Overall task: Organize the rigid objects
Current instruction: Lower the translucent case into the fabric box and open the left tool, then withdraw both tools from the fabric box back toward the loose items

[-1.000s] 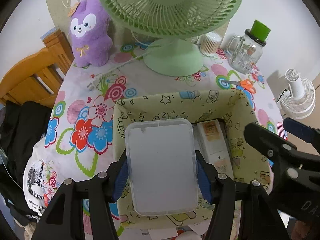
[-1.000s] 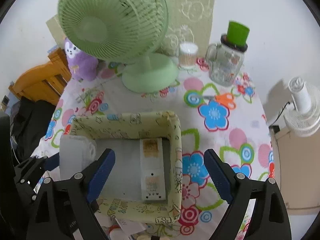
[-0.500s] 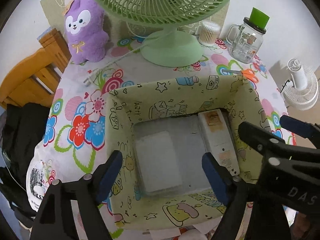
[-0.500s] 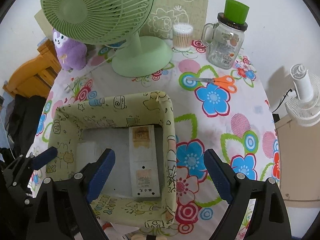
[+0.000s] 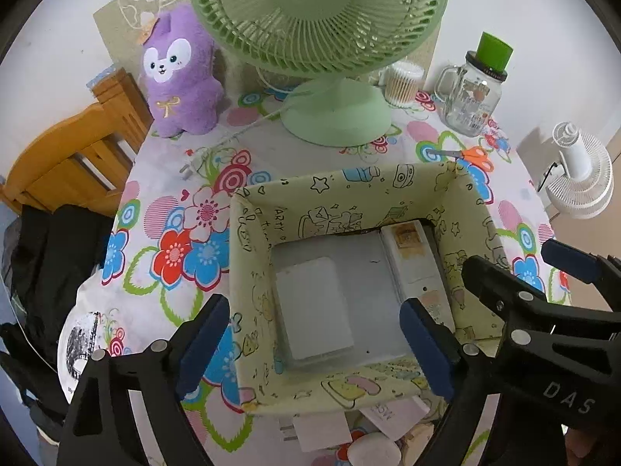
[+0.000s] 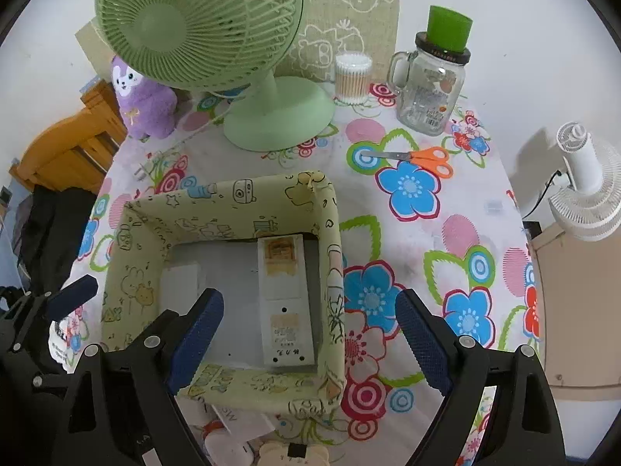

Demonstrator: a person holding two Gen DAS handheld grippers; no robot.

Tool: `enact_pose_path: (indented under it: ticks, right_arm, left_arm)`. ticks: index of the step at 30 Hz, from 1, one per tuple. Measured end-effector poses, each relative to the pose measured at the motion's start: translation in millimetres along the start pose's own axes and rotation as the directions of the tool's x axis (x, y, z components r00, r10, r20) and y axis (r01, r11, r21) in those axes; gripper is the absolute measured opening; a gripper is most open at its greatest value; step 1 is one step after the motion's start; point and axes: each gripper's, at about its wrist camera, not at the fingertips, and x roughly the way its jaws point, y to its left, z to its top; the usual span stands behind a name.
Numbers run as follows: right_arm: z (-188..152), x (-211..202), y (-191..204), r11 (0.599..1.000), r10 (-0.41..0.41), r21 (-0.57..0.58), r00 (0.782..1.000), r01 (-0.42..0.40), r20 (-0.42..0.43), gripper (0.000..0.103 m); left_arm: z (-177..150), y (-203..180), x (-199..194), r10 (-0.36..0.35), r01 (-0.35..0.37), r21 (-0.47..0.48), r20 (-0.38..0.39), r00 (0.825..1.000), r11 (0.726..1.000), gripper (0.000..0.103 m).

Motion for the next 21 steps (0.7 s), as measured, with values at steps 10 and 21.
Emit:
enact_pose_path:
  ticks: [10,21]
  right_arm:
    - [-9,-33,7,1.0,0.005,0.001,0.998,-0.005,0.06,0.092]
    - [-23,-65,7,1.0,0.001,0.005,0.994,-0.002,0.109,0.092]
  left_arm:
    - [-9,1,-29,-0.018,0.018,-0.008,0.036,0.999,1.0,0.092]
    - [-20,-6,-58,-0.014,0.013,0.008,0.088,0.996,1.0,0.092]
